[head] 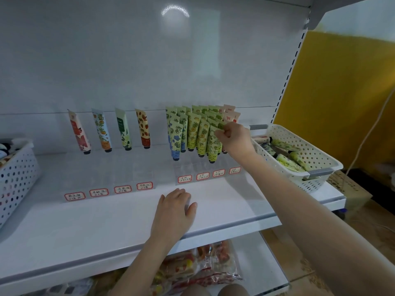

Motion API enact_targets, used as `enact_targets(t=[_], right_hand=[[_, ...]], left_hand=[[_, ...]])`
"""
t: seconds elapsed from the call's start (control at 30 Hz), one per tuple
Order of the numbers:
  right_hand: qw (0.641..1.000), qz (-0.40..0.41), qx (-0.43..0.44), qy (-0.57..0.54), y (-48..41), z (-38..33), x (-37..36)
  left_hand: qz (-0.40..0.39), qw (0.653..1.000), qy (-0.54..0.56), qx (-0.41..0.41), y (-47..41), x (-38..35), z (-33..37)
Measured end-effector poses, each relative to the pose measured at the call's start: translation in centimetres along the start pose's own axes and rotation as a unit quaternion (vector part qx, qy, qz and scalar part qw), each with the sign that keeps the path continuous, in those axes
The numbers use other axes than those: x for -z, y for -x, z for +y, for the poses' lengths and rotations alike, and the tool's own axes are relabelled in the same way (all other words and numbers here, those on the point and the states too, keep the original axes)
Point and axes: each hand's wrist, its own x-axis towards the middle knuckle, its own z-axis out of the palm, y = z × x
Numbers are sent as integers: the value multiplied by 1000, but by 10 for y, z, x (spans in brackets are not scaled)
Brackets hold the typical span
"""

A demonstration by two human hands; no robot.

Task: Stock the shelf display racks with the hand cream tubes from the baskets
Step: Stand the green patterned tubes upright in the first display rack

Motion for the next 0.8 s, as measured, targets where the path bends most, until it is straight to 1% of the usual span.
enact_targets(t=[0.2, 0.37, 0.47, 0.57, 0.63, 0.73, 0.8], right_hand=[[1000, 24, 7, -17, 9, -4, 10], [999, 28, -8, -23, 20, 0, 31], [998, 50, -23, -22, 21, 12, 56], [997, 56, -57, 13, 19, 36, 89], [992, 35, -101, 63, 18, 60, 112], [979, -29, -171, 112, 18, 90, 138], [968, -75, -191, 143, 17, 103, 148]], left_hand=[[-11, 1000, -1, -13, 0, 3, 2], [-33, 999, -13, -21, -1, 13, 13], [-15, 999, 23, -43, -8, 29, 38], [-4, 995, 69, -71, -25, 47, 75], [-11, 992, 80, -96, -41, 52, 102], [-25, 986, 90, -135, -69, 53, 137], [-28, 982, 75, -169, -87, 50, 157]])
